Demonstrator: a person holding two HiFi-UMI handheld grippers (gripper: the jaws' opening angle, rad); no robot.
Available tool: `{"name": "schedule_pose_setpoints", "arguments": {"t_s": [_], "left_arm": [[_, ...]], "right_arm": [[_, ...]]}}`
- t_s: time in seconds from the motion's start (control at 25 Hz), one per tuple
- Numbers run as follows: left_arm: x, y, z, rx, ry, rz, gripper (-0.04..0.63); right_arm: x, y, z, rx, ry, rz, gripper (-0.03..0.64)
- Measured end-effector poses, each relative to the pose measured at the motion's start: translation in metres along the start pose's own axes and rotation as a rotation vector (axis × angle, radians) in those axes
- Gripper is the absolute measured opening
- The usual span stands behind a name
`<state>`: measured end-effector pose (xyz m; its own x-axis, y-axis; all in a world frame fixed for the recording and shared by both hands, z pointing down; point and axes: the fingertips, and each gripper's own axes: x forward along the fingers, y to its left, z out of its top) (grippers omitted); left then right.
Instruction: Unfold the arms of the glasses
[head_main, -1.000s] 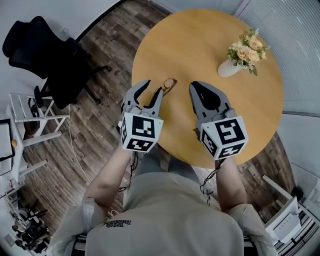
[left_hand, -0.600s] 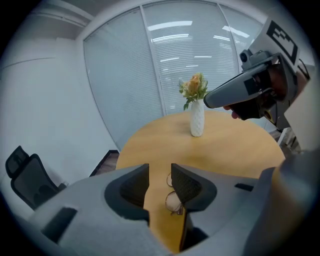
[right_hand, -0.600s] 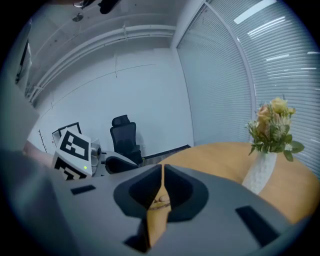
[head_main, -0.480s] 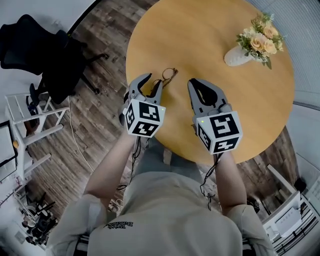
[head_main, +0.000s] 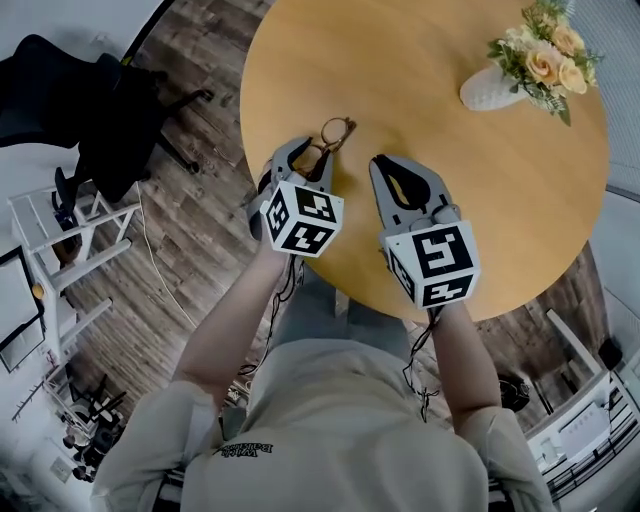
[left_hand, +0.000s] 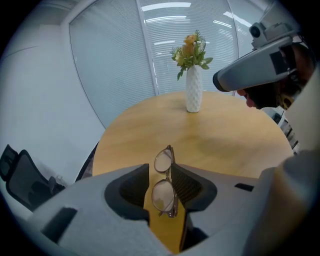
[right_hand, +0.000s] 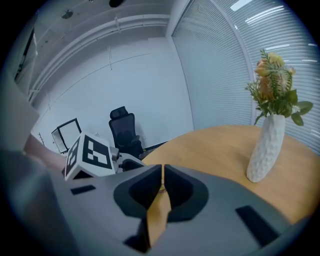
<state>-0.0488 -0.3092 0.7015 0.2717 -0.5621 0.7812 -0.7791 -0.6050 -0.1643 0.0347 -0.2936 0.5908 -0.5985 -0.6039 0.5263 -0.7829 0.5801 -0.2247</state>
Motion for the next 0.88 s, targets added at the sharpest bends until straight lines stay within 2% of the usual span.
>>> {"name": "schedule_pose_setpoints", "arguments": {"t_s": [0.24,0.44,0.56,0.72,0.88], "left_arm": [[0.023,-0.010,-0.017,-0.014,0.058,-0.026,0.135],[0.036,-0.006,-0.018,-0.003,0.077,-0.001,0.133],[0.040,-0.007,-0.018,0.003,0.077,0.009,0.092],[0.042,-0.005,-0.019,0.028,0.078,0.034,0.084],[0.038,-0.001,-0.017,-0.002,0.060,0.034,0.072]], "right_arm": [[0.005,0.003,-0.009,-0.003,0.015,0.014,0.035],[0.005,-0.004,-0.021,0.033,0.027,0.004,0.037],[0.004,-0.008,-0.026,0.041,0.035,0.001,0.037],[0.002,-0.009,-0.027,0.034,0.036,0.000,0.035],[-0.003,-0.011,-0.024,0.032,0.028,-0.008,0.037]]}}
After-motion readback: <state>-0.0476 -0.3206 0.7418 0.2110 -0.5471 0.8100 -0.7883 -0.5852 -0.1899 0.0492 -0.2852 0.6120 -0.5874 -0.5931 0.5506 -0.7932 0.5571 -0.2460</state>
